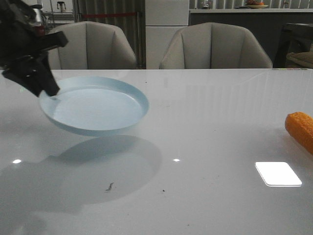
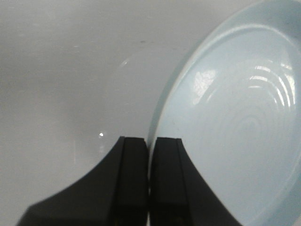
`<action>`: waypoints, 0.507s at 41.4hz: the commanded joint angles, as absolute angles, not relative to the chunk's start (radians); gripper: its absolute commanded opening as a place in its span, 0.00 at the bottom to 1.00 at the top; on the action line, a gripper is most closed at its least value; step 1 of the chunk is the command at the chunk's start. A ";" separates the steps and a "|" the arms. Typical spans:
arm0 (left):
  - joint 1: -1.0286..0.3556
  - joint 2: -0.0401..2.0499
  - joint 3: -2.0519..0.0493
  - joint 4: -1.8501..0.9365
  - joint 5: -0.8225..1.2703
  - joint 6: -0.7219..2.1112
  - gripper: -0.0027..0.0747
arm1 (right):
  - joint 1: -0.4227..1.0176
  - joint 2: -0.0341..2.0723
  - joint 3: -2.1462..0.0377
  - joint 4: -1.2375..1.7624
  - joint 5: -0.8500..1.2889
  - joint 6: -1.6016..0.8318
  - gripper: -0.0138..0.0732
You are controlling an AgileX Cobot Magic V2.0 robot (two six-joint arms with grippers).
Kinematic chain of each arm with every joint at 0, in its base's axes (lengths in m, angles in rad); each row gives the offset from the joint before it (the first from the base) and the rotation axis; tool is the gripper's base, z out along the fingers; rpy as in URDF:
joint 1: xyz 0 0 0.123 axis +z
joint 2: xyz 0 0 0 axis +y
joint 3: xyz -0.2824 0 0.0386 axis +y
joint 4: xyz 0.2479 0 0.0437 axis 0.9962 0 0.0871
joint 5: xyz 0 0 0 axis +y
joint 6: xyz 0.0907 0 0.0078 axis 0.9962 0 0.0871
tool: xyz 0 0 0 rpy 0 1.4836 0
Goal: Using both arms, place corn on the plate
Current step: 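Grip the pale blue plate rim with the left gripper, slide it inward, then open the left gripper and lift it away from the plate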
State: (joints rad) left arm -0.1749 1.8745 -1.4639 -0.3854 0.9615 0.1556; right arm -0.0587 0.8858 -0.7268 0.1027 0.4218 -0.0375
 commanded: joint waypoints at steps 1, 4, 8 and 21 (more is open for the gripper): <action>-0.246 1.831 -1.497 -0.442 0.911 0.150 0.15 | -0.060 0.881 -0.762 0.103 0.347 -0.037 0.71; -0.291 1.853 -1.497 -0.442 0.898 0.123 0.15 | -0.060 0.881 -0.762 0.103 0.347 -0.037 0.71; -0.347 1.895 -1.499 -0.452 0.890 0.115 0.15 | -0.060 0.881 -0.762 0.103 0.348 -0.037 0.71; -0.405 1.977 -1.499 -0.444 0.878 0.098 0.15 | -0.060 0.881 -0.762 0.103 0.352 -0.037 0.71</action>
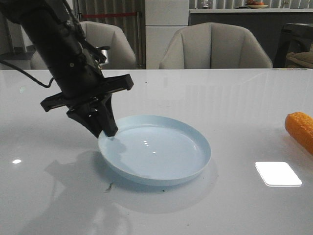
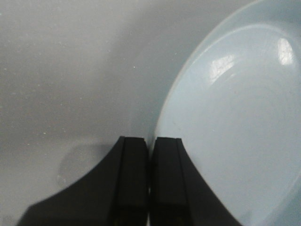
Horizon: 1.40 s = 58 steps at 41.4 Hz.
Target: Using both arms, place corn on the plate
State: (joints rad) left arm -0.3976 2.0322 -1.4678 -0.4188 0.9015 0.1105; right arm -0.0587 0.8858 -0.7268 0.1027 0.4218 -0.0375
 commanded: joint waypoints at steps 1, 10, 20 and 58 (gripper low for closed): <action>-0.405 1.977 -1.501 -0.439 0.878 0.098 0.15 | -0.060 0.881 -0.762 0.103 0.352 -0.037 0.71; -0.405 1.977 -1.525 -0.335 0.918 0.098 0.22 | -0.060 0.881 -0.762 0.103 0.353 -0.037 0.71; -0.402 1.977 -1.542 -0.256 0.931 0.098 0.60 | -0.060 0.881 -0.762 0.103 0.353 -0.037 0.71; -0.313 1.625 -1.888 0.246 0.903 -0.118 0.67 | -0.061 1.311 -1.065 0.103 0.656 -0.037 0.71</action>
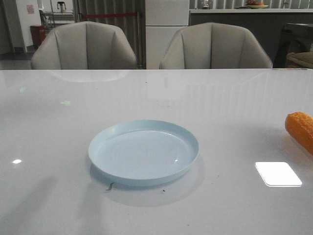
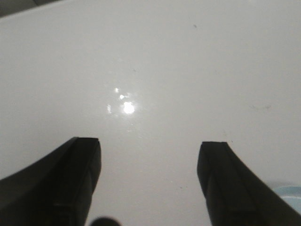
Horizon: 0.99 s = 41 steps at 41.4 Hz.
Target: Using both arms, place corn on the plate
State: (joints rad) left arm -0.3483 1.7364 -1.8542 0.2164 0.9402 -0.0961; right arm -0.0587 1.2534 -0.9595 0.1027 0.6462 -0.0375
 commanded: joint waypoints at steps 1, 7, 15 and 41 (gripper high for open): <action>-0.297 1.606 -1.888 0.248 0.909 -0.118 0.67 | -0.061 1.343 -1.092 0.103 0.678 -0.037 0.71; -0.183 1.491 -1.833 0.262 0.872 -0.118 0.67 | -0.061 1.524 -1.240 0.103 0.770 -0.037 0.71; -0.044 1.345 -1.639 0.258 0.828 -0.118 0.67 | -0.061 1.680 -1.343 0.103 0.815 -0.037 0.71; 0.021 0.806 -0.847 0.245 0.508 -0.106 0.46 | -0.061 1.847 -1.363 0.102 0.848 -0.038 0.71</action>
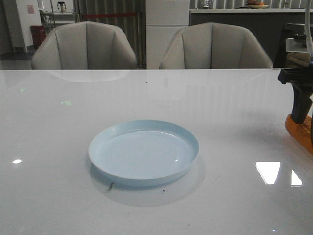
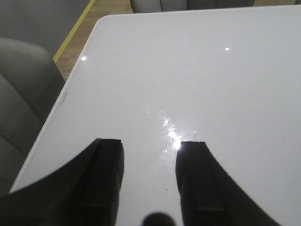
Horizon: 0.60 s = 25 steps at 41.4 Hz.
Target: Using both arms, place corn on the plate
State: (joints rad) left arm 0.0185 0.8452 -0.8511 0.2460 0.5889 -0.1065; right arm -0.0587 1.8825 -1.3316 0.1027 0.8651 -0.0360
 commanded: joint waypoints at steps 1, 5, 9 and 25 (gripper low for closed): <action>0.021 0.794 -0.843 0.242 0.511 -0.106 0.46 | -0.061 1.852 -1.363 0.102 0.848 -0.038 0.71; 0.021 0.769 -0.836 0.233 0.541 -0.106 0.46 | -0.061 1.880 -1.363 0.102 0.851 -0.039 0.71; 0.021 0.759 -0.836 0.233 0.547 -0.106 0.46 | -0.061 1.908 -1.363 0.102 0.861 -0.039 0.71; 0.021 0.756 -0.836 0.233 0.547 -0.106 0.46 | -0.061 1.943 -1.367 0.102 0.868 -0.039 0.53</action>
State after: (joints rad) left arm 0.0185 0.7619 -0.8068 0.2336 0.6184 -0.1045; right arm -0.0587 1.9703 -1.3483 0.1091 0.8688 -0.0360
